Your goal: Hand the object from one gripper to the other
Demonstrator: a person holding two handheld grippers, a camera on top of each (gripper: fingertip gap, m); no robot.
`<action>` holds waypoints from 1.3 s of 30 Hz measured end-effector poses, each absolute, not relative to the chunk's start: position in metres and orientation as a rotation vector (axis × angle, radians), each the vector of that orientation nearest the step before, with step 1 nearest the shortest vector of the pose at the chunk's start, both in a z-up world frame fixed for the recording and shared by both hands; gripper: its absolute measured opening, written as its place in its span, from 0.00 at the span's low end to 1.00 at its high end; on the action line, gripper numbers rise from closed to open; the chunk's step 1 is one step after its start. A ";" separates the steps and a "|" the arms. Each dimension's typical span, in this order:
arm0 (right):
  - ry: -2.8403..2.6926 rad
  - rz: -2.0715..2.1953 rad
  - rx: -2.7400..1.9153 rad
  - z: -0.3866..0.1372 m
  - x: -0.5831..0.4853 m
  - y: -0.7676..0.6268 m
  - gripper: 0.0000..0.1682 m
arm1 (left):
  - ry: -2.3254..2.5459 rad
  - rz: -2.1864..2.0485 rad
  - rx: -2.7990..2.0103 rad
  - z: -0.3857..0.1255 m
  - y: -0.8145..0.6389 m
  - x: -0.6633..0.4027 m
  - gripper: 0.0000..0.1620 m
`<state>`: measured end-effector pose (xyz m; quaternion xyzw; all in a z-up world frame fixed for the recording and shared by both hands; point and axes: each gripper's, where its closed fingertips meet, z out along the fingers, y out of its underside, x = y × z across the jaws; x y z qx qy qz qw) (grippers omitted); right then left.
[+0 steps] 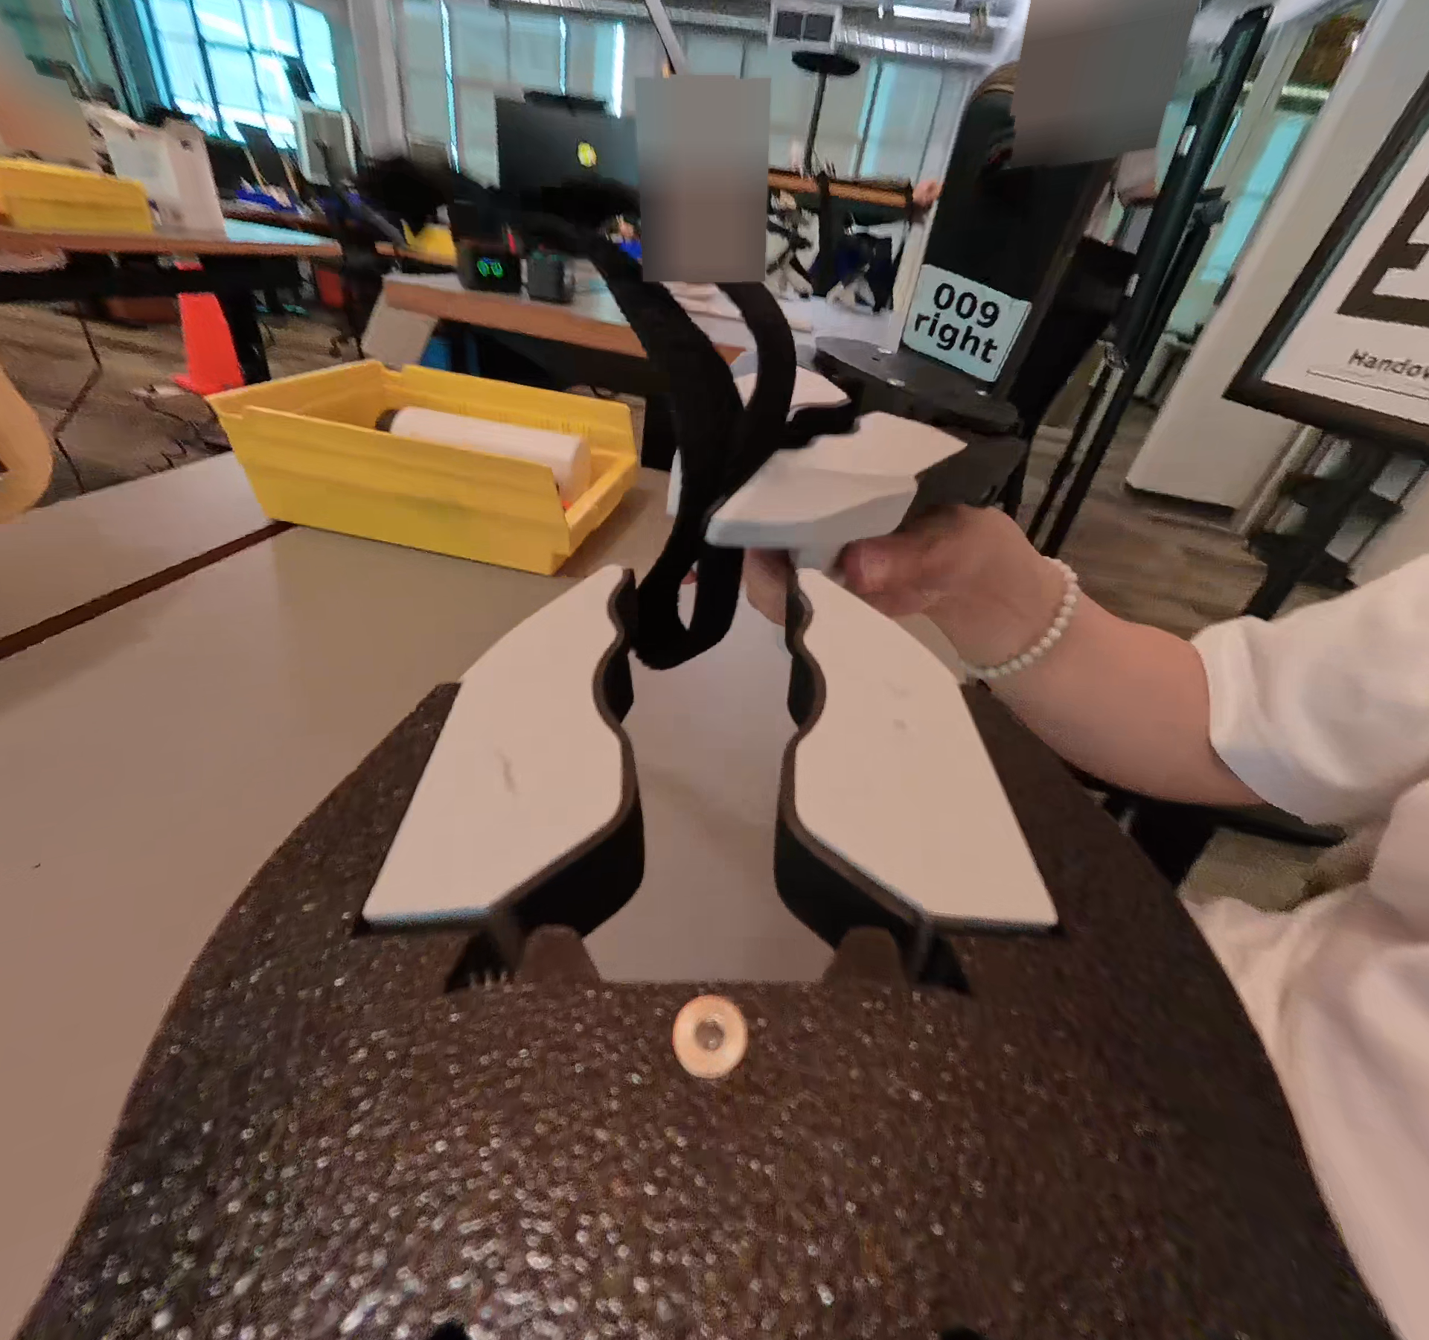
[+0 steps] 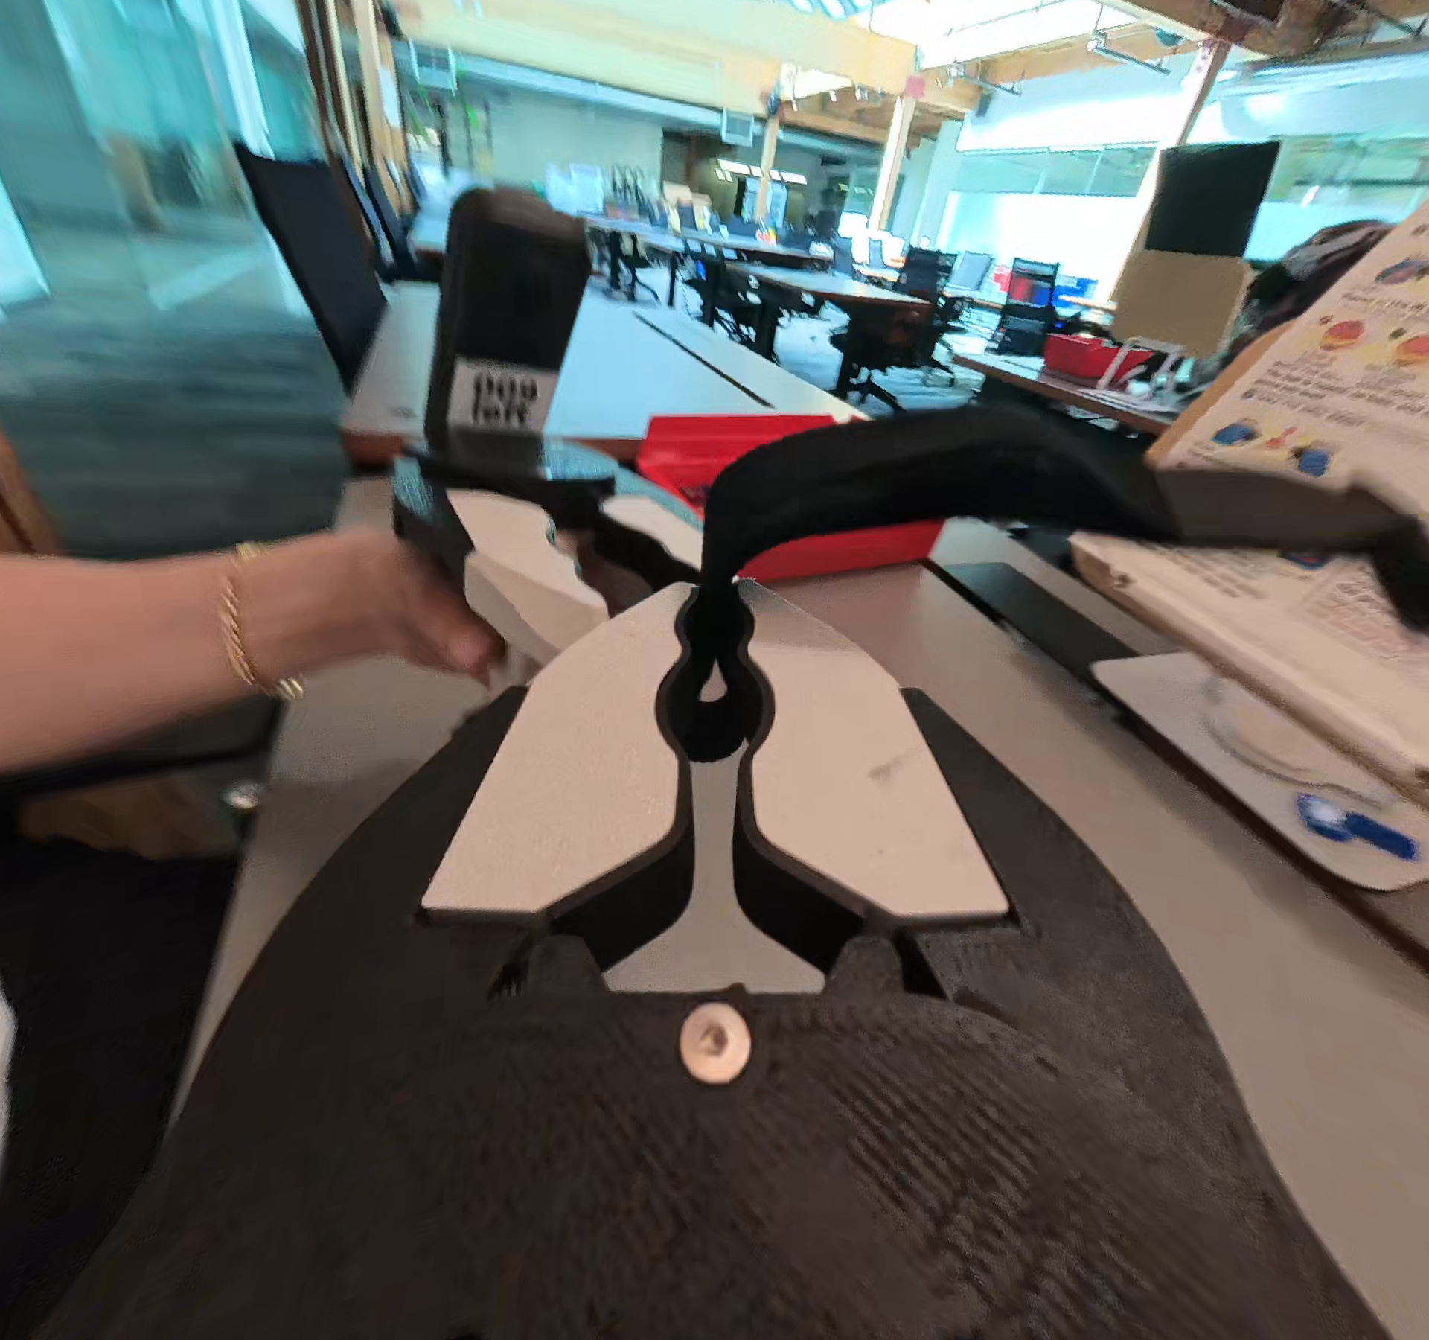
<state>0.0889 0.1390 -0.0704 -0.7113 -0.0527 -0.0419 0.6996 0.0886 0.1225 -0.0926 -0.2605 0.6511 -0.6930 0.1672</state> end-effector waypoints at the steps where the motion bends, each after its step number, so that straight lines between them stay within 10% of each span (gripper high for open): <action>1: -0.133 -0.144 -1.614 -0.074 0.090 0.139 0.02 | 1.887 -1.965 -0.742 -0.089 0.123 0.087 0.24; 10: -0.226 -0.186 -1.747 -0.101 0.081 0.146 0.03 | 2.101 -2.057 -0.854 -0.070 0.121 0.089 0.27; 21: -0.229 -0.252 -1.773 -0.109 0.091 0.144 0.03 | 2.045 -2.026 -0.948 -0.078 0.124 0.102 0.02; 27: -0.152 0.083 -1.648 -0.090 0.080 0.132 0.31 | 1.986 -2.010 -0.712 -0.071 0.130 0.093 0.02; 36: 0.073 0.553 -1.475 -0.068 0.076 0.128 0.29 | 2.174 -1.859 -0.387 -0.094 0.116 0.078 0.02; 39: 0.068 0.409 -1.441 -0.066 0.085 0.131 0.08 | 2.195 -1.819 -0.407 -0.101 0.113 0.081 0.03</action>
